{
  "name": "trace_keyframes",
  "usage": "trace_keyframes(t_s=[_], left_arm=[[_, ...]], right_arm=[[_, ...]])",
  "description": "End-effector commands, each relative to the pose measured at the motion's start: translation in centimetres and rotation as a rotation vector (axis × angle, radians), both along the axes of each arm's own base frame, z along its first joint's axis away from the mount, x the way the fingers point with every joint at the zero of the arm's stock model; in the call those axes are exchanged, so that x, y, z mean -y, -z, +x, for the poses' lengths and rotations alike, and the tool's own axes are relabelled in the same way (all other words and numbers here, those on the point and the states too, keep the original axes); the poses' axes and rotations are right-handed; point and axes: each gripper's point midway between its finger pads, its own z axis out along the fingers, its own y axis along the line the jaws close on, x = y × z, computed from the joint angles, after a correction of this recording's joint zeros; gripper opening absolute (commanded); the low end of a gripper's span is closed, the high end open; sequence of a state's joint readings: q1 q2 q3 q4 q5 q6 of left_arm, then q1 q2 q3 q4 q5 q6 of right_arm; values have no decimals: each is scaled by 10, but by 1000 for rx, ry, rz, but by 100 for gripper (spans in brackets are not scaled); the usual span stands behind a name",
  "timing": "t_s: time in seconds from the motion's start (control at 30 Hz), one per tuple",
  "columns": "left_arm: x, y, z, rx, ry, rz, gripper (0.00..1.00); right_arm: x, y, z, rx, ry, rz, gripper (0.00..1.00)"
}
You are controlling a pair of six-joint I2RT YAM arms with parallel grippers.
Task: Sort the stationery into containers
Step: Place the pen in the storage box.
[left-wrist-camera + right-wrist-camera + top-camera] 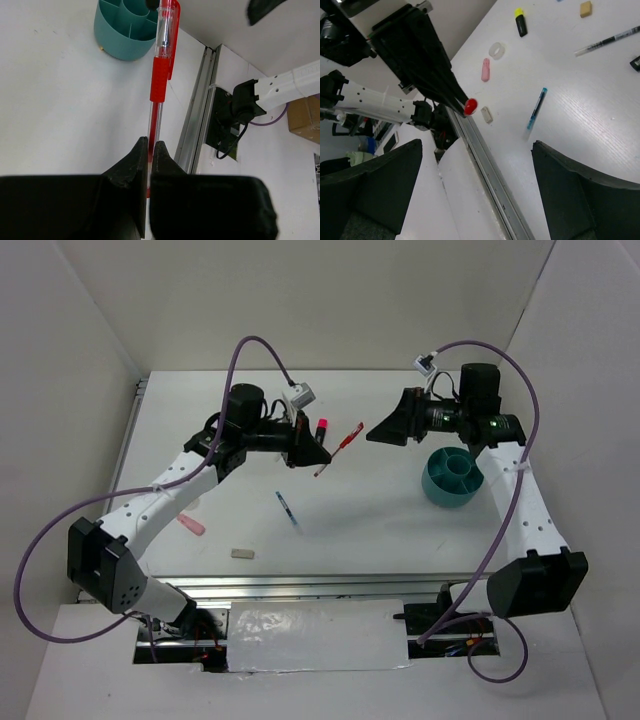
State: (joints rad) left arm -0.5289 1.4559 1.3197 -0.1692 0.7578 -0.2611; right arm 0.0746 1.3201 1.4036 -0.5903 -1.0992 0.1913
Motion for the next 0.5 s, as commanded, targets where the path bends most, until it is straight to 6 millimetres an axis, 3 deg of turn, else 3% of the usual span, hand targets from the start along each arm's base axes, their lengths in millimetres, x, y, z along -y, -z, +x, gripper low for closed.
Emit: trace_keyframes(t_s=[0.0,0.17,0.33,0.47], left_arm=[[7,-17,-1,21,39,-62,0],[11,-21,8,31,29,-63,0],[14,-17,14,29,17,-53,0],[17,-18,15,24,27,-64,0]], right_arm=[[-7,-15,12,68,1,-2,95],[-12,-10,27,43,8,5,85],[-18,-15,29,44,-13,19,78],[-21,-9,30,21,-25,21,66]])
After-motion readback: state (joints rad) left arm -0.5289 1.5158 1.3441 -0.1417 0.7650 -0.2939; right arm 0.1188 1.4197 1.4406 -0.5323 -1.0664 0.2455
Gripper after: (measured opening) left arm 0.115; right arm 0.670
